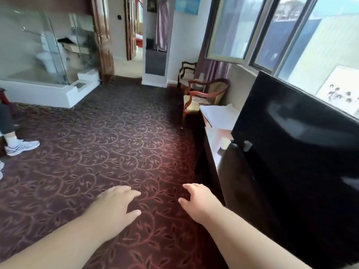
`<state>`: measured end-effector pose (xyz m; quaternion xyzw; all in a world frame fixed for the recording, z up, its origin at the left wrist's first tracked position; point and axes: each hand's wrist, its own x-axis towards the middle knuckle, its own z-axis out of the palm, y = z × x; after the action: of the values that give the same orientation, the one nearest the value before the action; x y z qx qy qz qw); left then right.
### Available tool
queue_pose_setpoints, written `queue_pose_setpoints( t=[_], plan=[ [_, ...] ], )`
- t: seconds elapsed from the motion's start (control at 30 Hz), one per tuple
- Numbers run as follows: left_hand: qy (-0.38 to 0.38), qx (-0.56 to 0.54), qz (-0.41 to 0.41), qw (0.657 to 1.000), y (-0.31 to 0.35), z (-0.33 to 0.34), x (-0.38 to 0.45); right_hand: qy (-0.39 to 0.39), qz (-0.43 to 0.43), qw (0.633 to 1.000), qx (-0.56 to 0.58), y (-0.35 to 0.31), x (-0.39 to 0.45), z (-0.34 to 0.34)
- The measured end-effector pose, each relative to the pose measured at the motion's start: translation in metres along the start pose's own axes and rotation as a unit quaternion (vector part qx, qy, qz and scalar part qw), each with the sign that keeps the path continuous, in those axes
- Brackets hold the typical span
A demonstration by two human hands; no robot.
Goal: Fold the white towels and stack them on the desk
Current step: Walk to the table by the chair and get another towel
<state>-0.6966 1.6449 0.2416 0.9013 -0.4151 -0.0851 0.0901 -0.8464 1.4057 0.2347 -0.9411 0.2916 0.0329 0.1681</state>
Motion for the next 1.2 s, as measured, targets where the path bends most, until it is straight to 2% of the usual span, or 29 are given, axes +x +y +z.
queue_pose_setpoints(
  t=[0.1,0.23,0.4,0.53,0.67,0.83,1.0,1.2],
  plan=[
    [0.020,0.000,-0.005,1.000,-0.043,-0.006,0.094,-0.005,-0.009,1.000,-0.023,-0.011,0.102,-0.006],
    [0.006,-0.021,-0.008,1.000,-0.107,0.000,0.239,0.000,0.013,0.999,-0.045,-0.018,0.250,-0.007],
    [-0.039,0.021,0.058,0.997,-0.149,-0.038,0.431,0.028,0.083,0.996,-0.033,-0.023,0.407,-0.048],
    [-0.056,0.037,0.119,0.991,-0.144,-0.077,0.561,0.066,0.144,0.987,0.025,-0.009,0.498,-0.092],
    [-0.062,0.048,0.163,0.983,-0.129,-0.081,0.689,0.094,0.201,0.973,0.066,0.028,0.589,-0.102],
    [-0.068,0.057,0.167,0.982,-0.112,-0.060,0.843,0.058,0.239,0.967,0.062,0.095,0.734,-0.112],
    [-0.067,0.069,0.184,0.978,-0.087,-0.079,0.996,0.054,0.242,0.968,0.033,0.157,0.888,-0.172],
    [-0.083,0.069,0.246,0.963,-0.065,-0.086,1.156,0.022,0.315,0.948,0.033,0.217,1.002,-0.201]
  ],
)
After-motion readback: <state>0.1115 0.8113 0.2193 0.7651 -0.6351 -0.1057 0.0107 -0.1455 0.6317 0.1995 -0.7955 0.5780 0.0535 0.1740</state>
